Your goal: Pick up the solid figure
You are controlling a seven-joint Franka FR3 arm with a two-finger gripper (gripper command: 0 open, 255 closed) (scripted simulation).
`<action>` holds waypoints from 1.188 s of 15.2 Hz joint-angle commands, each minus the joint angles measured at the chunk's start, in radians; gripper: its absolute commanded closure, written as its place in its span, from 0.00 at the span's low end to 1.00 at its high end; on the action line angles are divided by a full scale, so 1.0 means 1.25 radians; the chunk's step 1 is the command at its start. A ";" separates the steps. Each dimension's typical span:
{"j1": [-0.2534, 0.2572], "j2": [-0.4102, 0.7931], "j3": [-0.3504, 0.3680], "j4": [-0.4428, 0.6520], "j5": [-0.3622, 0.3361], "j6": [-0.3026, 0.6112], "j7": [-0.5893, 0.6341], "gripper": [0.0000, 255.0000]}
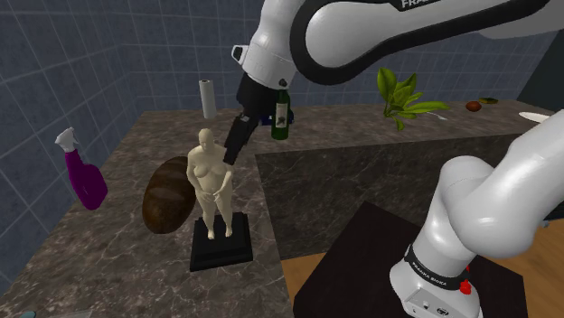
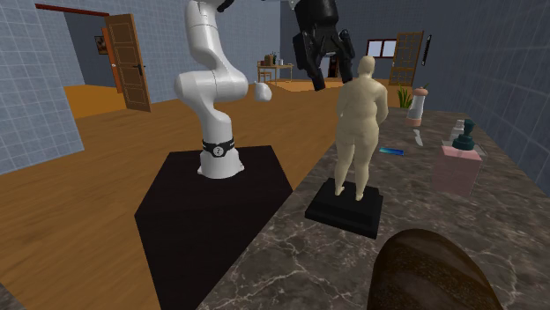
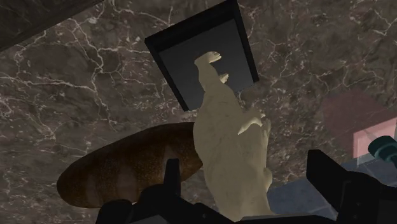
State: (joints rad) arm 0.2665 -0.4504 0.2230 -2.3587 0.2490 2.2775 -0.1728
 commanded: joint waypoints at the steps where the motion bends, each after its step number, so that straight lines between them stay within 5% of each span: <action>1: 0.008 0.021 0.011 0.008 0.001 0.030 -0.005 0.00; 10: 0.014 0.044 0.018 -0.055 0.013 0.116 -0.017 0.00; 11: 0.013 0.046 0.018 -0.052 0.013 0.115 -0.017 1.00; 18: 0.013 0.045 0.017 -0.052 0.013 0.115 -0.018 1.00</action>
State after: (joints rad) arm 0.2825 -0.3947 0.2441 -2.4240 0.2653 2.4205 -0.1954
